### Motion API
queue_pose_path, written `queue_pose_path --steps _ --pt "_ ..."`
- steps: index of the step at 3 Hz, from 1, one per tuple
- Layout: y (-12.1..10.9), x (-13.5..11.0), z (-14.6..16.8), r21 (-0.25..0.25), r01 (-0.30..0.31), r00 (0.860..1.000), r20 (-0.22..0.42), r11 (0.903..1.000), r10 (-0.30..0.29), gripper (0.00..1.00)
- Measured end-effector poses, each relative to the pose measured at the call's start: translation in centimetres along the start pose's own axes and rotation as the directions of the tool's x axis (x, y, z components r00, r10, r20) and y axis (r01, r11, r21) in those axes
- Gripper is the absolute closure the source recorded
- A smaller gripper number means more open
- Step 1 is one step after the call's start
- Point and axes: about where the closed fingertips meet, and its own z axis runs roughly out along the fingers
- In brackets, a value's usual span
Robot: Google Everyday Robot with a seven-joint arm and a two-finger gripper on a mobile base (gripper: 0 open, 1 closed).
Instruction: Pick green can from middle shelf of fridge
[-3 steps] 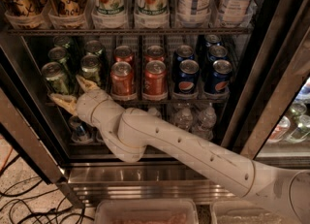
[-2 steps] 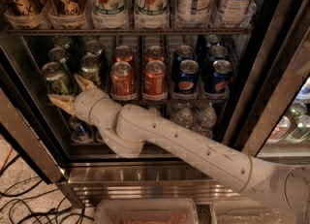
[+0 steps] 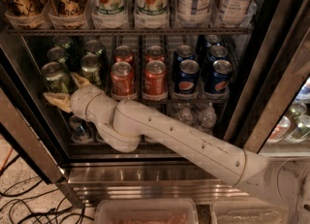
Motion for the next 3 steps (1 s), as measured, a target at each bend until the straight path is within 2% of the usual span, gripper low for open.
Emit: queue_pose_path --steps 1,2,3 --pt "0.19 -0.06 0.13 -0.006 -0.001 1.0 0.001 1.0 0.001 0.3" --pt "0.42 -0.02 0.23 -0.012 -0.004 1.0 -0.001 0.9999 0.004 0.39" --pt "0.65 0.02 0.36 -0.02 -0.007 1.0 -0.003 0.9998 0.007 0.58"
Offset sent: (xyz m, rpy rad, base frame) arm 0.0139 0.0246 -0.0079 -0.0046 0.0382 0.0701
